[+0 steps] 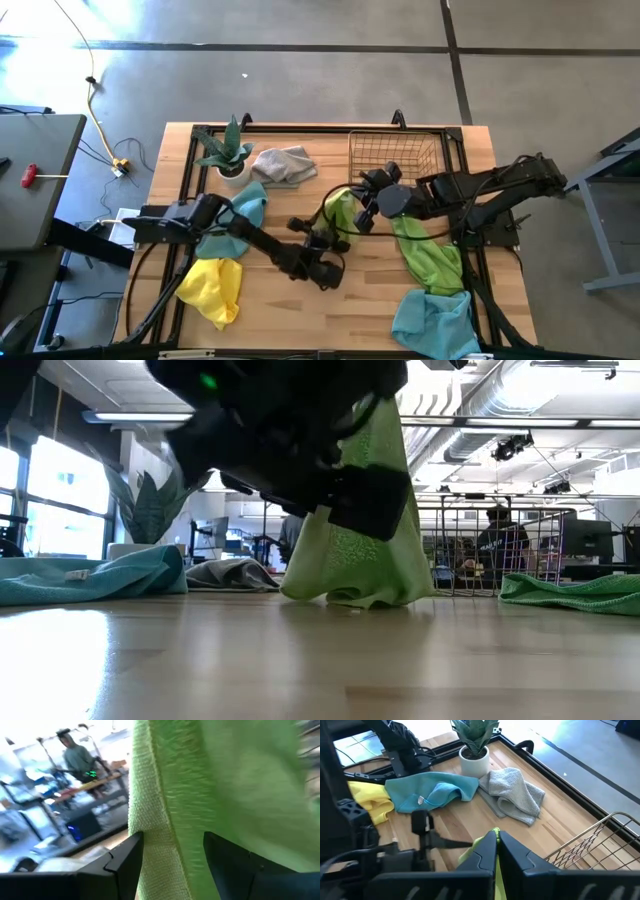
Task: Fold microfiber towels
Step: Fold the light green microfiber towel
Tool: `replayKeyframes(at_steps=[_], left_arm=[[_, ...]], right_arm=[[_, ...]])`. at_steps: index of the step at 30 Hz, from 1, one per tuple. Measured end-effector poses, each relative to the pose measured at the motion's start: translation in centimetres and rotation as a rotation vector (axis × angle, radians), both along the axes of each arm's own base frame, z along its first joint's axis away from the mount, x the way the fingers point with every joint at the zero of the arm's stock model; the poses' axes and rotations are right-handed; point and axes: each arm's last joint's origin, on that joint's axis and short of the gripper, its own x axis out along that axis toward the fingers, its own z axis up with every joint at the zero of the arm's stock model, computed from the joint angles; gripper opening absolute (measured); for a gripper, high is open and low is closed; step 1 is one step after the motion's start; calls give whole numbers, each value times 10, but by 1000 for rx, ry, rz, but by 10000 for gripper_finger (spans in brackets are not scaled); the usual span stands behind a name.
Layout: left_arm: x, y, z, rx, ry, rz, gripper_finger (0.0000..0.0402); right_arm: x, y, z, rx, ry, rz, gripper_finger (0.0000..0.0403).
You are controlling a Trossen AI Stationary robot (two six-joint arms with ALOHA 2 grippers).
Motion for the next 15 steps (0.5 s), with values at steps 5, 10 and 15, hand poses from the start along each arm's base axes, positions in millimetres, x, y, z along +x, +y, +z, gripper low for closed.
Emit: replayKeyframes(at_steps=[5, 10, 15], left_arm=[[0, -2, 0, 25, 119, -7, 197], [-6, -7, -5, 17, 229, -47, 178], [-17, 6, -13, -55, 227, -40, 144]], right_arm=[[-2, 0, -2, -7, 29, 0, 0], [-2, -2, -3, -28, 55, 10, 0], [-3, -1, -3, -25, 57, 19, 0]])
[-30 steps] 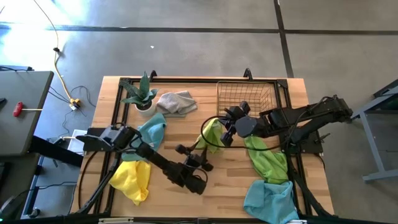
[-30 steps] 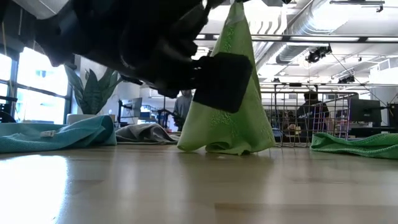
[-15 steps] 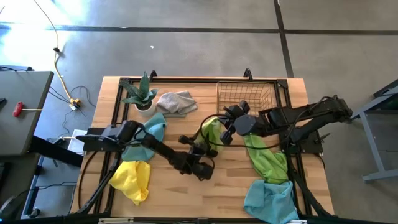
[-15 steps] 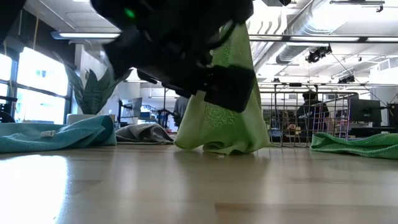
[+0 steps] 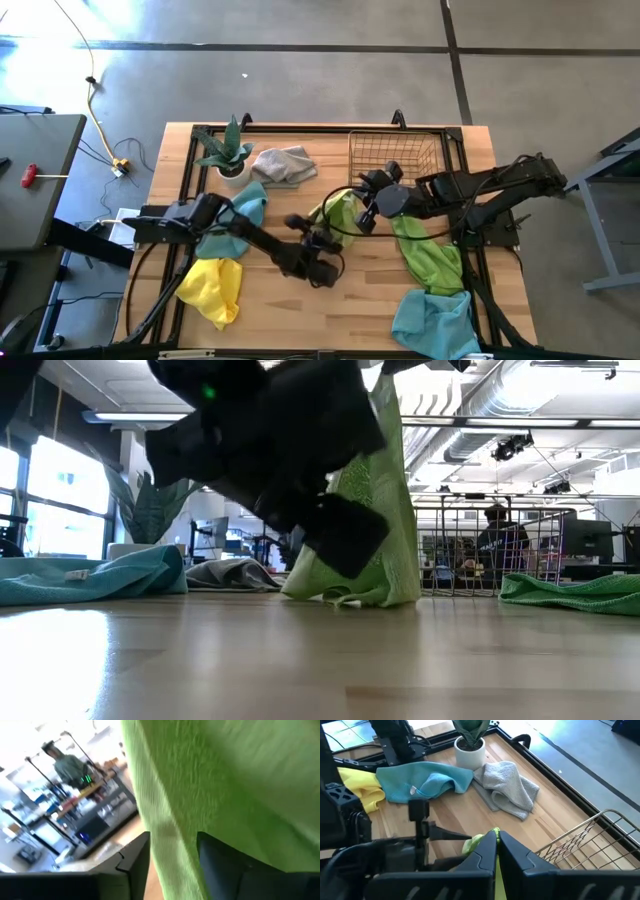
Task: Fold microfiber towels
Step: Fold the light green microfiber towel
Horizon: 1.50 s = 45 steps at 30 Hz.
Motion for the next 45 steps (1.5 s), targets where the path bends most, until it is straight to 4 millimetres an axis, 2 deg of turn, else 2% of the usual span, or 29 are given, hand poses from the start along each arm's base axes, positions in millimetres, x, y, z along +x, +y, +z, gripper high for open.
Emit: replayKeyframes(at_steps=[8, 15, 18, 22, 24, 29, 35, 41, 45], left_arm=[[-27, 19, -19, -172, 12, 74, 101], [-48, 13, -34, -222, -91, 93, 83], [-50, 9, -34, -210, -76, 78, 63], [-51, 6, -30, -207, -27, 59, 12], [-51, 4, -24, -223, 14, 43, 6], [-55, -9, 2, -311, 210, -61, 2], [-62, -28, 57, -510, 381, -315, 1], [-78, -42, 113, -660, 360, -554, 0], [-92, -49, 142, -702, 360, -700, 0]], right_arm=[[0, 2, -1, 28, 4, 26, 0], [0, 2, 0, 27, 4, 27, 0], [0, 2, 0, 27, 3, 27, 0], [0, 2, 0, 25, 5, 28, 0], [0, 2, -1, 23, 11, 29, 0], [-3, 5, -3, -9, 61, 62, 0], [-7, 18, -6, -35, 131, 219, 0], [-12, 37, -6, -15, 143, 340, 0], [-17, 52, -6, -23, 142, 399, 0]])
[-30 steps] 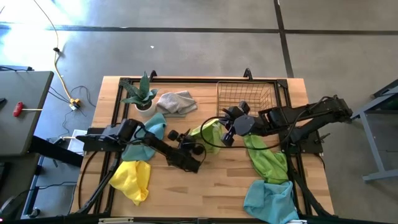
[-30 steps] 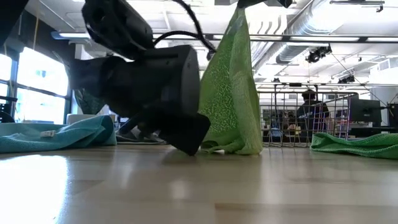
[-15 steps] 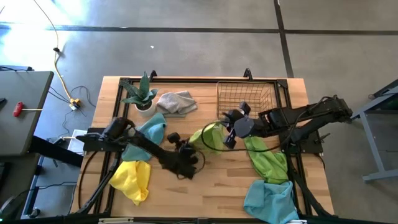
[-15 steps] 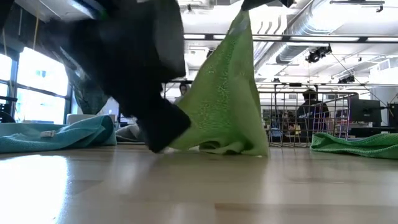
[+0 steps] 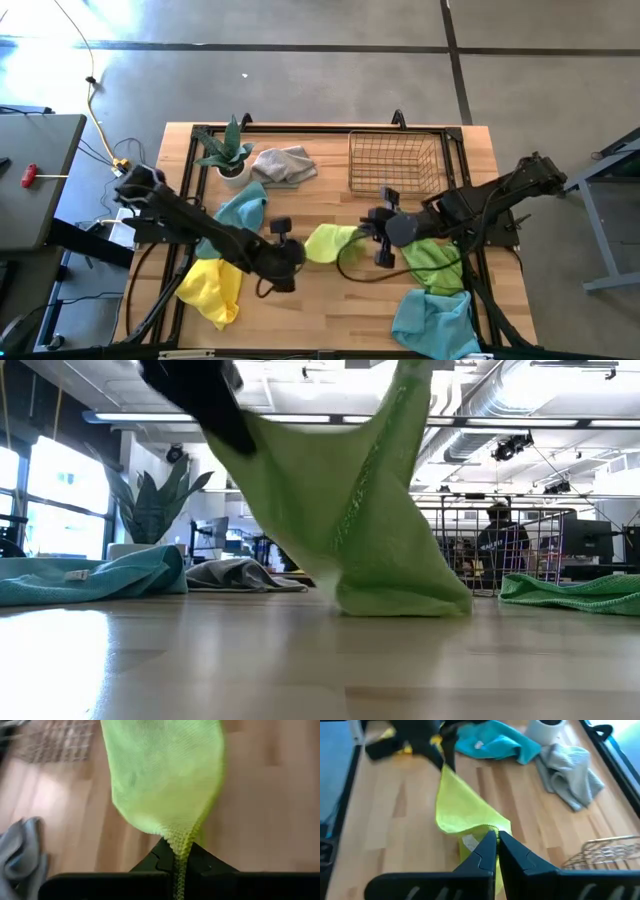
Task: Fold microfiber towels
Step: Fold the light green microfiber towel
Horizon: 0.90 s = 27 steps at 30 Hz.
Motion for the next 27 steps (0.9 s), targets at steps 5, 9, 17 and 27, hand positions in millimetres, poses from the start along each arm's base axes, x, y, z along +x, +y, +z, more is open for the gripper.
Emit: replayKeyframes(at_steps=[5, 9, 17, 27], left_arm=[[-16, -8, 28, -167, -41, -127, 0], [-30, -12, 49, -262, -86, -187, 0], [-64, -7, 87, -289, -196, -197, 0], [-99, 33, 105, 67, -180, -45, 0]], right_arm=[[-4, 19, 1, 15, -25, 66, 0], [0, 39, -2, 69, -60, 147, 0], [0, 48, -10, -63, -61, 111, 0], [9, 27, -6, -460, -71, 58, 0]])
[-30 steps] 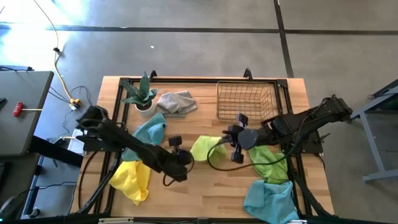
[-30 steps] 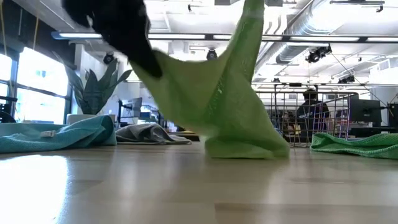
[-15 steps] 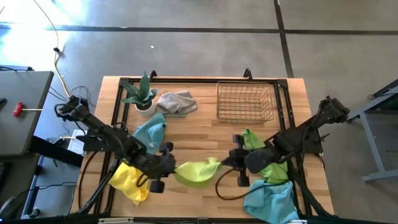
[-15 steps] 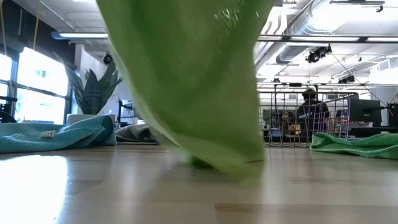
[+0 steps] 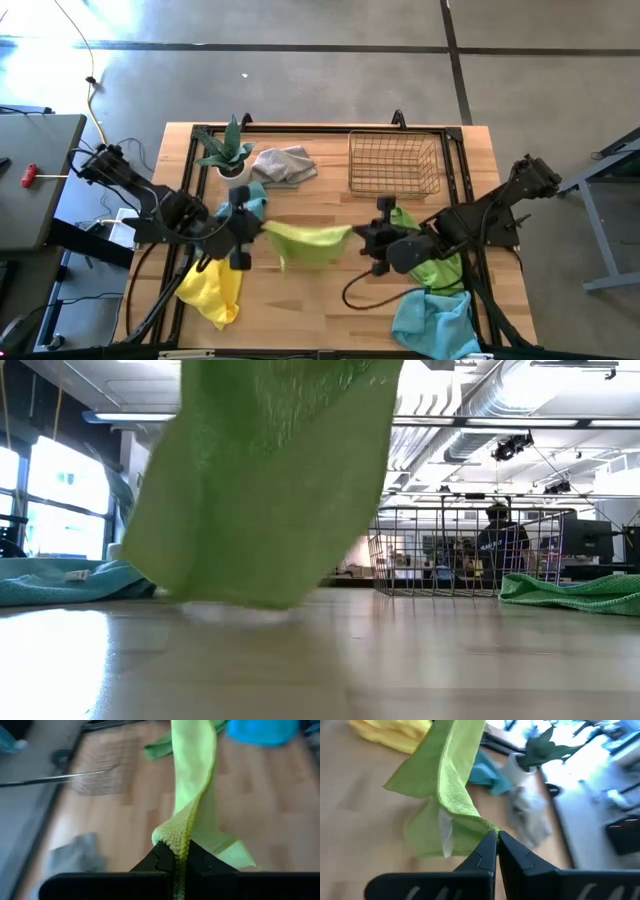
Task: Fold microfiber towels
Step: Fold the light green microfiber towel
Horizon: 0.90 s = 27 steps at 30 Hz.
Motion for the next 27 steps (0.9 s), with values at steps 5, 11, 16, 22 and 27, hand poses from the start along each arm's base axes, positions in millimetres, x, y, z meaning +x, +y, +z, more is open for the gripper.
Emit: replayKeyframes(at_steps=[5, 11, 16, 22, 27], left_arm=[[0, 7, -2, -134, 70, -59, 0], [4, 10, -5, -202, 93, -40, 0], [4, 9, -6, -251, 118, -78, 0], [4, 10, -6, -166, 115, -81, 0], [-1, 19, -6, 104, 180, -100, 0]], right_arm=[[7, -10, 0, 8, 17, 14, 0], [8, -14, -2, 52, 17, -15, 0], [11, -12, -4, 246, 87, 127, 0], [9, -12, -3, 171, 62, 76, 0], [9, -15, -2, 9, 63, 67, 0]])
